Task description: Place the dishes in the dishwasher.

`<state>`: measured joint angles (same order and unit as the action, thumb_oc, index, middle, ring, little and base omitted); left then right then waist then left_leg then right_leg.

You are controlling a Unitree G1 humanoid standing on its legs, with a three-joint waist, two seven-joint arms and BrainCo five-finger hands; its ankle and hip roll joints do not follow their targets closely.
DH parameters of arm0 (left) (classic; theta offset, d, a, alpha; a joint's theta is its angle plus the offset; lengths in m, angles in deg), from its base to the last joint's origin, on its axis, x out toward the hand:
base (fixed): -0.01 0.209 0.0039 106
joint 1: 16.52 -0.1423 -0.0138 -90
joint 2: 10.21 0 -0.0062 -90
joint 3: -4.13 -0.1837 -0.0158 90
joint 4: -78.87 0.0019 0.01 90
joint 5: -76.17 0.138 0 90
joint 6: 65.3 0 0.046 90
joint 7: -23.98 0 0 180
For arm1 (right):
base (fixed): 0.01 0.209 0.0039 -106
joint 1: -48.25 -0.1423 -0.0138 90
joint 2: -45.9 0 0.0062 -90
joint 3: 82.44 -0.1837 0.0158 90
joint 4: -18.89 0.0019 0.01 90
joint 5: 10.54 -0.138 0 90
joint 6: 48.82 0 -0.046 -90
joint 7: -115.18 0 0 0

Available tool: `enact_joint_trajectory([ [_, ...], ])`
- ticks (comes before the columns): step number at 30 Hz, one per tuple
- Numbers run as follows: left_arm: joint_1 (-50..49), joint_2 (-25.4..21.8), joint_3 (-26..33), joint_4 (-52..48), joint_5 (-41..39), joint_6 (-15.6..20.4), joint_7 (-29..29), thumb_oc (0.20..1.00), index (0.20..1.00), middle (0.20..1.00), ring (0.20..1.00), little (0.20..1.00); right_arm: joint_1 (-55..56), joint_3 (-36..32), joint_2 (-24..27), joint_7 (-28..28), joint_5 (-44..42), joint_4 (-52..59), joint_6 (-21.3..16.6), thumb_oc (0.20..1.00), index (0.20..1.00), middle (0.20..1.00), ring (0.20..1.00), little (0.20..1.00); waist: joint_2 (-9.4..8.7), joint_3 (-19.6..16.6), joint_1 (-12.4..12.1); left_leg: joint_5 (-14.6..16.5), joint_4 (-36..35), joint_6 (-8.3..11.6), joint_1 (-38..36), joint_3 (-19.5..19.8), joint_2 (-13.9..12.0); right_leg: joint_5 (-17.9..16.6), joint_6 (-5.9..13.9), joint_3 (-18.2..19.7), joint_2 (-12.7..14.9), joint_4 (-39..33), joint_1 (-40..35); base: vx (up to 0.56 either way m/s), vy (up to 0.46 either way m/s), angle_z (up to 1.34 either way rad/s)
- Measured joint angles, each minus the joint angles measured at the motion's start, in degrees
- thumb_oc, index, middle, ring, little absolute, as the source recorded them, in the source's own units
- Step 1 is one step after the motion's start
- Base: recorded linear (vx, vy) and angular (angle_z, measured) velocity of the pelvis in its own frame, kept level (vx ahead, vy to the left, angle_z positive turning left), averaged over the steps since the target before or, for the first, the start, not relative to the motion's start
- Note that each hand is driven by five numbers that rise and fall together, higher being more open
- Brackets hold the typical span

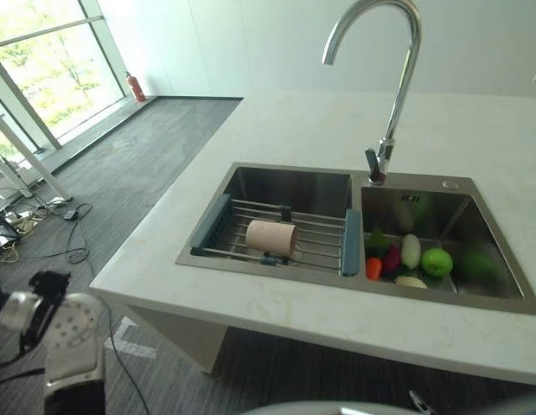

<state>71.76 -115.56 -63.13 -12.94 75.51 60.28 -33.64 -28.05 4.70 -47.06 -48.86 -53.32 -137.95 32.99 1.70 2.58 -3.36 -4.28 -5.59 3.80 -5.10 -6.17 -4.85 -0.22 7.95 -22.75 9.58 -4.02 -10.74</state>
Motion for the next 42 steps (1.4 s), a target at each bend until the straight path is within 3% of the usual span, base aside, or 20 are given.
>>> enact_joint_trajectory([
  [2, 0.5, -5.9, -5.9, -0.4, 4.7, -4.1, 8.2, 1.0, 1.0, 1.0, 1.0, 1.0, 0.6, 0.3, 0.2, -0.3, 0.0, 1.2, 0.1, 1.0, 1.0, 1.0, 1.0, 1.0, 0.89, -0.2, 0.5, 0.0, 0.0, -0.01, -0.2, -0.7, 0.0, -0.1, 0.07, 0.5, 0.0, -0.1, 0.2, 0.0, -0.011, -0.08],
  [4, 4.3, -12.5, -16.6, -1.0, 7.2, -9.8, 23.0, 1.0, 1.0, 1.0, 1.0, 1.0, 1.0, 0.7, 0.0, -0.2, 0.1, 2.6, 0.2, 1.0, 1.0, 1.0, 1.0, 1.0, 1.5, -0.2, 0.9, 0.0, 0.0, -0.02, -0.1, -0.9, 0.0, -0.2, 0.25, 0.7, 0.1, -0.1, 0.2, 0.01, -0.022, -0.09],
  [6, 5.3, -11.2, -21.4, -1.5, 8.1, -13.0, 33.8, 1.0, 1.0, 1.0, 1.0, 1.0, -0.4, 0.5, -0.1, -0.1, 0.1, 2.6, 0.3, 1.0, 1.0, 1.0, 1.0, 1.0, 2.41, -0.3, 2.2, 0.0, 0.0, -0.05, -0.2, -1.4, 0.0, -0.8, 0.23, 1.7, 0.0, -0.4, 0.3, 0.03, -0.025, -0.2],
  [9, 5.4, -8.4, -23.2, 0.2, 8.1, -16.0, 45.9, 1.0, 1.0, 1.0, 1.0, 1.0, -1.0, 0.1, 0.2, -0.1, 1.1, 2.2, 1.5, 1.0, 1.0, 1.0, 1.0, 1.0, 2.68, -0.3, 4.2, 0.0, 0.0, -0.02, -0.8, -2.4, -0.3, -1.3, -0.08, 2.6, -0.3, -0.9, 0.3, 0.05, -0.011, -0.2],
  [18, 17.6, -16.3, -32.0, 7.7, 10.8, -22.7, 58.9, 1.0, 1.0, 1.0, 1.0, 1.0, -0.6, -0.1, 2.4, 1.7, 3.2, -4.2, 4.6, 1.0, 1.0, 1.0, 1.0, 1.0, 3.01, 0.1, 6.1, 0.2, 0.0, 0.16, -0.9, -5.5, -0.3, -1.8, 0.66, 5.8, 0.0, -1.3, 2.4, 0.02, 0.013, -0.17],
  [24, 23.0, -16.4, -38.5, 14.1, 10.8, -24.5, 64.9, 1.0, 1.0, 1.0, 1.0, 1.0, 0.2, -0.3, 4.4, 1.8, 3.4, -5.8, 5.7, 1.0, 1.0, 1.0, 1.0, 1.0, 4.14, 0.7, 9.3, 0.6, 0.0, 0.46, -0.9, -7.2, -0.3, -2.3, 0.68, 7.6, 0.0, -1.3, 3.6, 0.01, 0.032, -0.16],
  [32, 26.4, -17.1, -46.2, 22.1, 10.8, -25.9, 72.6, 1.0, 1.0, 1.0, 1.0, 1.0, -1.3, -0.4, 6.7, 1.9, 3.5, -4.6, 6.5, 1.0, 1.0, 1.0, 1.0, 1.0, 4.26, 2.3, 10.1, 0.6, 0.0, 0.2, -0.5, -9.0, -0.4, -2.8, 0.6, 9.4, 0.0, -1.3, 5.1, 0.0, 0.034, -0.11],
  [37, 28.7, -17.4, -50.8, 24.1, 8.4, -28.3, 83.8, 1.0, 1.0, 1.0, 1.0, 1.0, -2.3, -0.5, 7.0, 1.8, 4.4, -4.2, 6.7, 1.0, 1.0, 1.0, 1.0, 1.0, 3.94, 4.4, 10.3, 0.6, 0.0, 0.15, -0.1, -9.1, -0.4, -3.2, 0.05, 9.5, -0.1, -1.0, 5.2, 0.03, 0.019, -0.01],
  [42, 29.9, -17.7, -50.9, 24.3, 8.3, -29.1, 85.4, 1.0, 1.0, 1.0, 1.0, 1.0, -3.2, -0.4, 7.0, 1.8, 4.6, -3.4, 6.8, 1.0, 1.0, 1.0, 1.0, 1.0, 3.88, 5.3, 10.5, 0.6, 0.0, 0.17, 0.0, -9.4, -0.4, -3.3, -0.01, 9.7, 0.0, -1.0, 5.8, 0.02, 0.014, -0.03],
])
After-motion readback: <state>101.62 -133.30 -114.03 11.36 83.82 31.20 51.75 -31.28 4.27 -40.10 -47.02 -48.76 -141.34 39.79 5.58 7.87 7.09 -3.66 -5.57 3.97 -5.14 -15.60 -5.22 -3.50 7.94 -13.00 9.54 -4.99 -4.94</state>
